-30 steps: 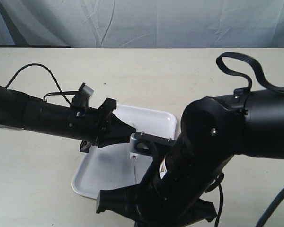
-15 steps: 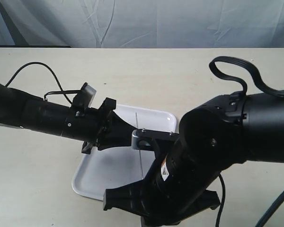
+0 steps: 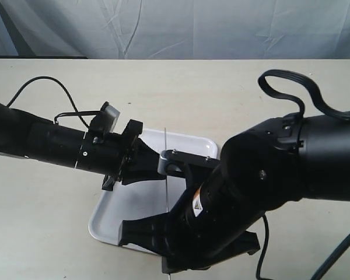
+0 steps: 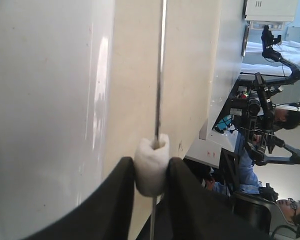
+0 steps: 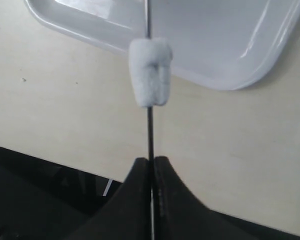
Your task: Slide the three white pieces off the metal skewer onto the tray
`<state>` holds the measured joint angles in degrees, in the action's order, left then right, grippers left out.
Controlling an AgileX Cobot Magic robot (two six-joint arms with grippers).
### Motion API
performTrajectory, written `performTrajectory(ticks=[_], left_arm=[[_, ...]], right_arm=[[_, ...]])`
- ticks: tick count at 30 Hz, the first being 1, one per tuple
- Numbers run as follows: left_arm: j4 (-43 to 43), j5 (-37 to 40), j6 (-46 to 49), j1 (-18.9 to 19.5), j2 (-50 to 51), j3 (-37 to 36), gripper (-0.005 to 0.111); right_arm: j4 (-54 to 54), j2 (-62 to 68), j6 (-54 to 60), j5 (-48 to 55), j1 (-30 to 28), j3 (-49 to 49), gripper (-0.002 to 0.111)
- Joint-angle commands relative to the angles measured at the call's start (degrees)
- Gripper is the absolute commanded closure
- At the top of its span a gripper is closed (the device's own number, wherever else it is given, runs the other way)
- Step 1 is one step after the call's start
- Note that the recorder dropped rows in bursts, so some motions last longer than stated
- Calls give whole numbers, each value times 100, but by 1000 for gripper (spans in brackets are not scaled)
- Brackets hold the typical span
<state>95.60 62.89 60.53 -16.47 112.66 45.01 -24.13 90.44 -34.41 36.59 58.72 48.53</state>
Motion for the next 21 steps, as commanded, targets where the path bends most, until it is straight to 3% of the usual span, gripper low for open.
performTrajectory(ticks=[1,9,21], left_arm=[[125,34,-3,24,-1,18,84],[281,7,-3,24,-1,18,85],[372,-766,8,148,-1,152,88]], right_arm=[[-305,-44,256,19,-6,-10,109],[-625,-44,424,557,-6,-10,109],[-1303,-157,752,1706,242,-10,109]])
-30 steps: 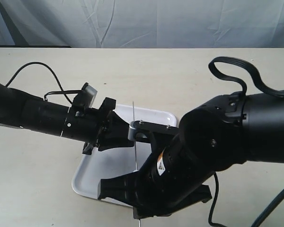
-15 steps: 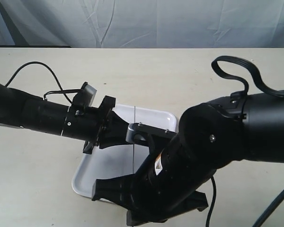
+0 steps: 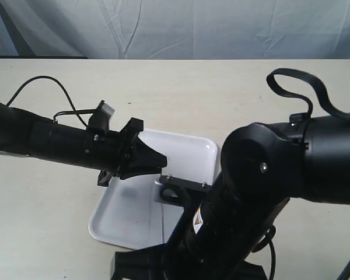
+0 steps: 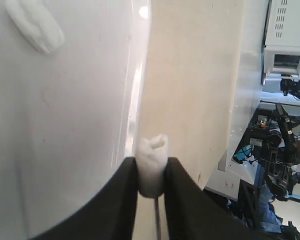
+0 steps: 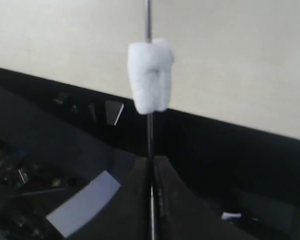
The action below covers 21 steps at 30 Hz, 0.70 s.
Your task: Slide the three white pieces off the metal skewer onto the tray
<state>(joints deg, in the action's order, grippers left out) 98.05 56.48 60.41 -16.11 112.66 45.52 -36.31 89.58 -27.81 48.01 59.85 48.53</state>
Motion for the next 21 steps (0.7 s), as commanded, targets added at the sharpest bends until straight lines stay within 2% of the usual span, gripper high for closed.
performTrajectory(ticks=[1,4,8,15,21], left_arm=[[140,-126,20,181,-1,148,88],[125,-104,20,422,-1,200,88],[-343,90,-90,635,-1,200,88],[-691,751,-199,624,-1,200,70],[-815,1029,-356,419,-1,-4,71]], right_arm=[[-84,-71,93,807,203,-10,109],[-60,-85,93,1181,294,-10,109],[280,-165,-15,875,294,-10,109],[1692,-60,-711,786,281,-10,109],[1867,92,-805,271,-103,-10,109]])
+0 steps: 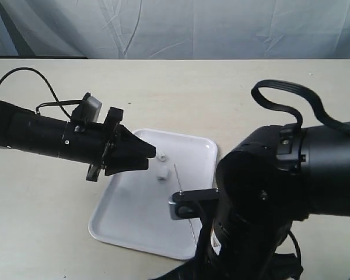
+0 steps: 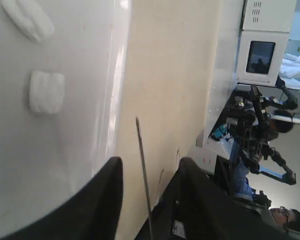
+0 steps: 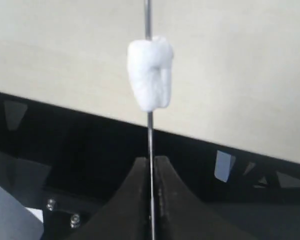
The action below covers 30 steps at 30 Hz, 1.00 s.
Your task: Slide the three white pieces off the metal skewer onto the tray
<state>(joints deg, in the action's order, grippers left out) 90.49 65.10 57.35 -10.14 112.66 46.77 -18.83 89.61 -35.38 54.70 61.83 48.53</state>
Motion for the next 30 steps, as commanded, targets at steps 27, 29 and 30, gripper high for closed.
performTrajectory(ticks=[27,29,30], left_arm=[[263,146,42,-481,-1,-371,76],[289,146,44,-481,-1,-371,76],[286,146,64,-481,-1,-371,76]], right_arm=[[-1930,494,1883,-2843,-1236,37,109],[-1918,494,1886,-2594,-1392,117,109],[-1918,494,1915,-2494,-1453,164,109]])
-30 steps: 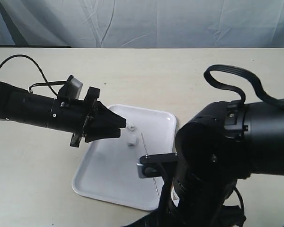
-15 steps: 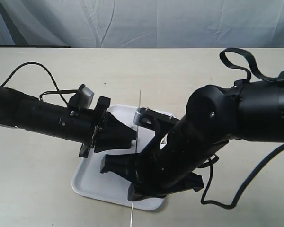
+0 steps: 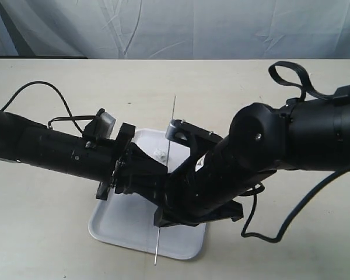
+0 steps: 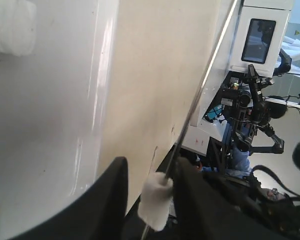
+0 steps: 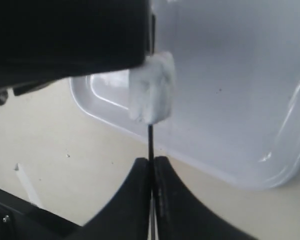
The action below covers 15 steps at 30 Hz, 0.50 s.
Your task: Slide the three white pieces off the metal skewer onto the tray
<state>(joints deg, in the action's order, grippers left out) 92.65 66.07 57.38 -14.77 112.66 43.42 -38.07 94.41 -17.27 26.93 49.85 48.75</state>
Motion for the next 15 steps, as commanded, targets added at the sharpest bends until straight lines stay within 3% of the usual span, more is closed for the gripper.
performTrajectory(ticks=[1,15], left_arm=[[70,49,55,-18,-1,-37,76],[280,380,261,-198,-1,-37,76]], right_arm=[[22,14,116,377,-309,187,109],[77,365,122,881,-389,812,109]])
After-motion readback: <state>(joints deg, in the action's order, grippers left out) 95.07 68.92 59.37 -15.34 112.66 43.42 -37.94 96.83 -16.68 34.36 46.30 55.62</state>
